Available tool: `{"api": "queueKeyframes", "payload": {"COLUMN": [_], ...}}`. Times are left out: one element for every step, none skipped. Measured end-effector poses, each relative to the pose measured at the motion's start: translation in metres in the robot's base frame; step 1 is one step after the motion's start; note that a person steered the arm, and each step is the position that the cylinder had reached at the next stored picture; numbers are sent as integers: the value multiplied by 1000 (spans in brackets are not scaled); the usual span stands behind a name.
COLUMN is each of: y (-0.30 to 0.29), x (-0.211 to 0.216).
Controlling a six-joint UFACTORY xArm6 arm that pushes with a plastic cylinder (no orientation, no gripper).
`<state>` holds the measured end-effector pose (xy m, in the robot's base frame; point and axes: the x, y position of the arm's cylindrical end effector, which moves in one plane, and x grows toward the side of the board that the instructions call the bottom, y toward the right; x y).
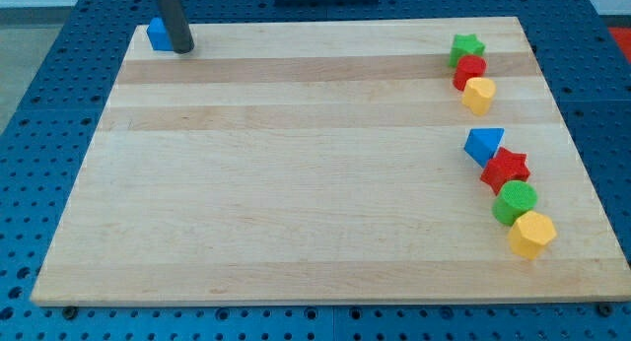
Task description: Move the arm to the top of the blue triangle
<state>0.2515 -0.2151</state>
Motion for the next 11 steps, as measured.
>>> {"api": "queueKeyframes", "payload": {"y": [7,55,86,115,150,200,240,280,318,353,409], "x": [27,57,76,97,117,117,119,130,140,152,160]}}
